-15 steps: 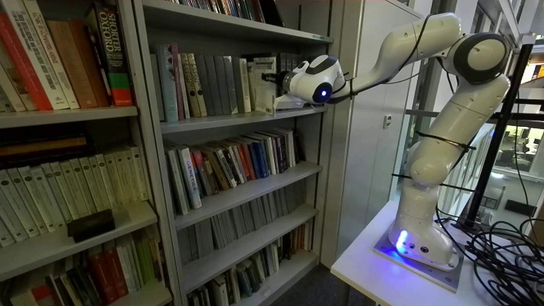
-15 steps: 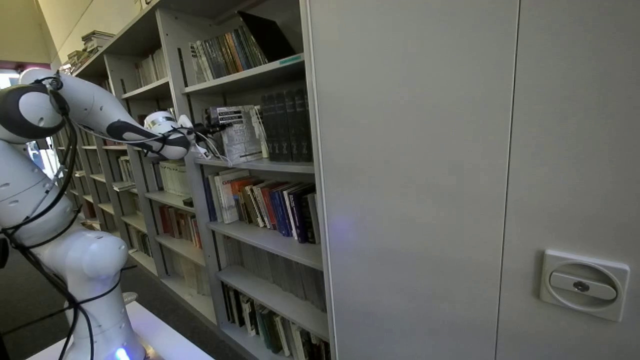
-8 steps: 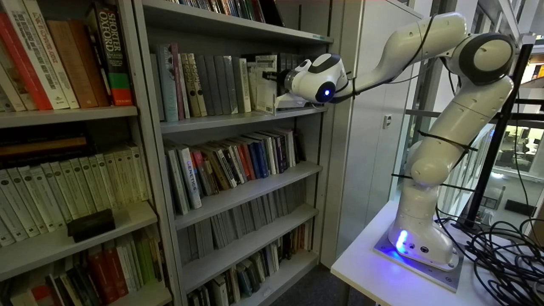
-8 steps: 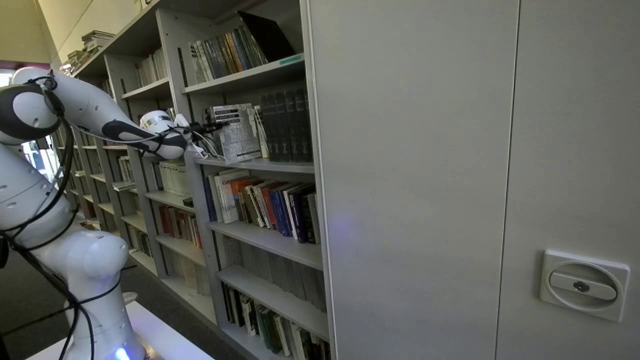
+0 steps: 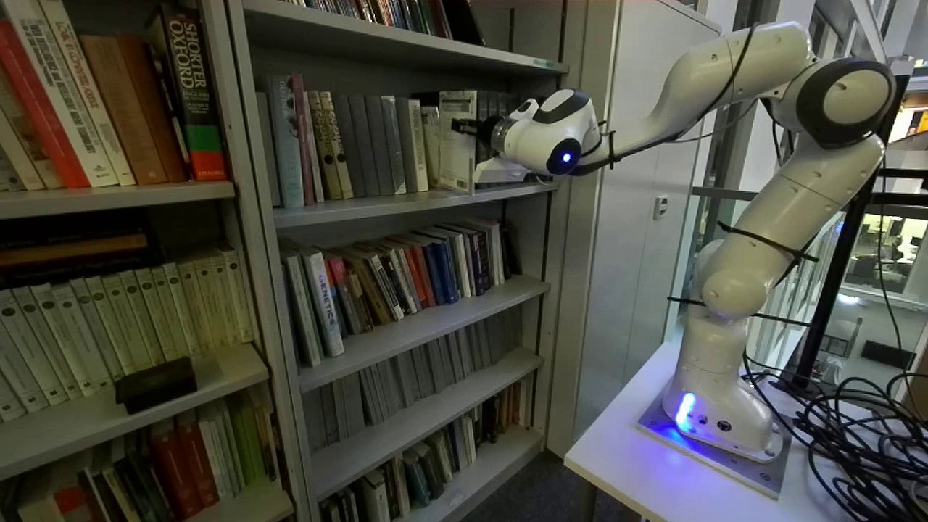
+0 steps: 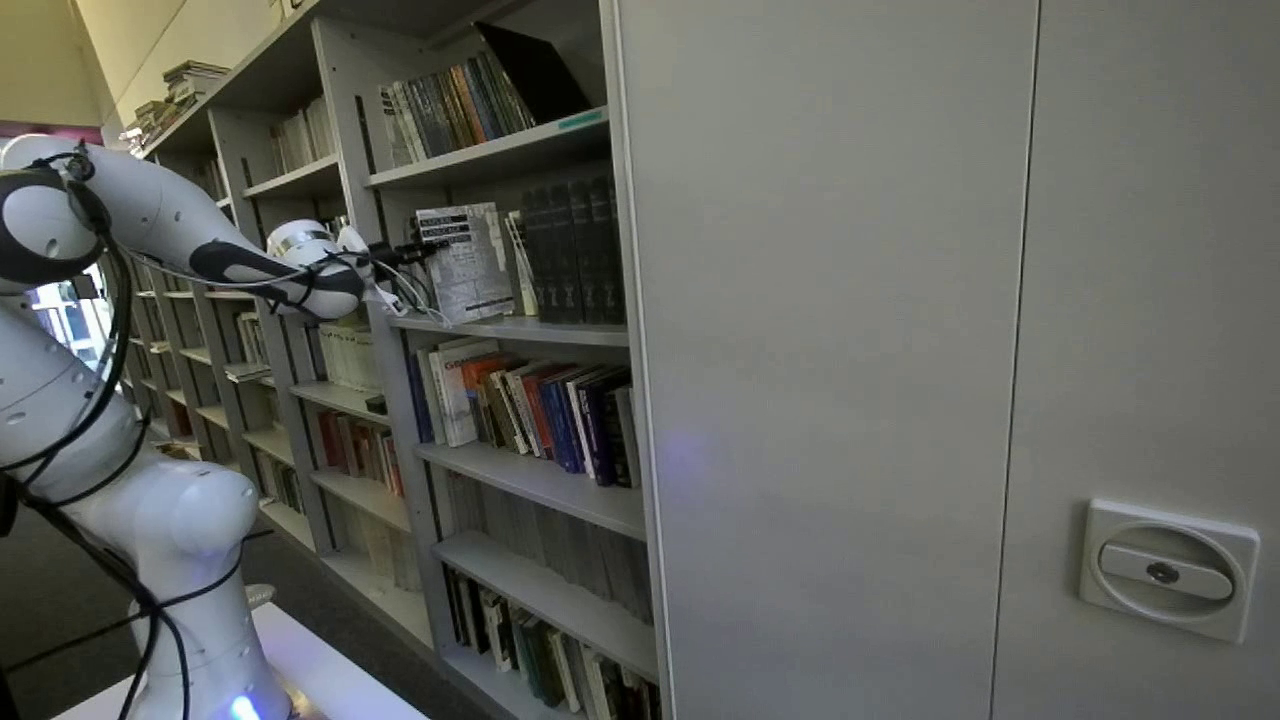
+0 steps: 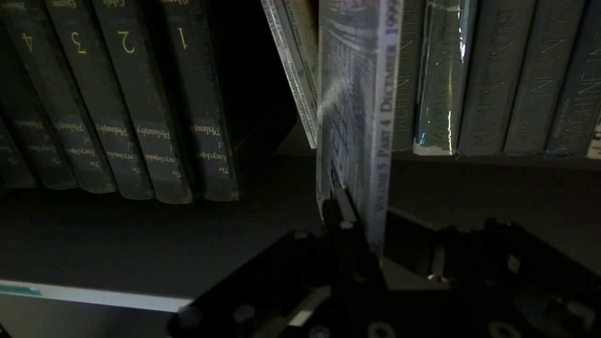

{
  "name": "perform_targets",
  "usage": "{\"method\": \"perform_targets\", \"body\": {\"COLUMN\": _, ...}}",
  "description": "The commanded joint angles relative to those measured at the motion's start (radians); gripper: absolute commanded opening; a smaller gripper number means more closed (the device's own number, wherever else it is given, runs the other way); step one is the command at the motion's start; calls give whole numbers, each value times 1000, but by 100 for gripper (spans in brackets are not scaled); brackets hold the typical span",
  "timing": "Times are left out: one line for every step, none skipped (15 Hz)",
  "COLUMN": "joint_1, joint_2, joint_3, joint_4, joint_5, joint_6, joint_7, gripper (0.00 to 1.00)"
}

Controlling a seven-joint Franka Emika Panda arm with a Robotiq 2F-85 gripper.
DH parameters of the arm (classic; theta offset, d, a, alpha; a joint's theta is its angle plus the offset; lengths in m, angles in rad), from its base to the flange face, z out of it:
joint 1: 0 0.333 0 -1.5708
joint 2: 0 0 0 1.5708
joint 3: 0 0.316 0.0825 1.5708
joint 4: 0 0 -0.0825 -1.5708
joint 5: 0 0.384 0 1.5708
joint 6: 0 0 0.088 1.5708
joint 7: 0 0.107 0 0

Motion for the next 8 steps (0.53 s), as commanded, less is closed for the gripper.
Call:
{"method": "perform_targets", "body": {"joint_1": 33, "joint_2": -73, "joint_3": -12, "joint_4": -55, "joint_5": -17, "joint_6": -28, "joint_7": 22, "gripper": 2}}
{"method": "perform_targets", "body": {"joint_1": 37, "joint_2": -81, "joint_3": -12, "joint_4": -62, "joint_5": -16, "joint_6": -29, "joint_7": 23, "gripper": 2}}
{"method": "perform_targets", "body": {"joint_1": 42, "joint_2": -92, "joint_3": -12, "joint_4": -73, "joint_5": -14, "joint_6": -30, "joint_7": 22, "gripper": 2}}
{"method": "perform_targets", "body": {"joint_1": 49, "joint_2": -102, "joint_3": -11, "joint_4": -83, "joint_5": -12, "joint_6": -30, "joint_7": 20, "gripper": 2}}
{"method": "perform_targets", "body": {"joint_1": 54, "joint_2": -114, "joint_3": -10, "joint_4": -93, "joint_5": -9, "joint_6": -30, "joint_7": 19, "gripper": 2}}
{"method": "perform_targets", "body": {"joint_1": 60, "joint_2": -124, "joint_3": -10, "joint_4": -103, "joint_5": -7, "joint_6": -31, "joint_7": 17, "gripper": 2}}
{"method": "perform_targets", "body": {"joint_1": 66, "joint_2": -134, "joint_3": -10, "joint_4": -112, "joint_5": -5, "joint_6": -32, "joint_7": 16, "gripper": 2}}
{"method": "perform_targets", "body": {"joint_1": 72, "joint_2": -144, "joint_3": -9, "joint_4": -121, "joint_5": -5, "joint_6": -34, "joint_7": 16, "gripper": 2}}
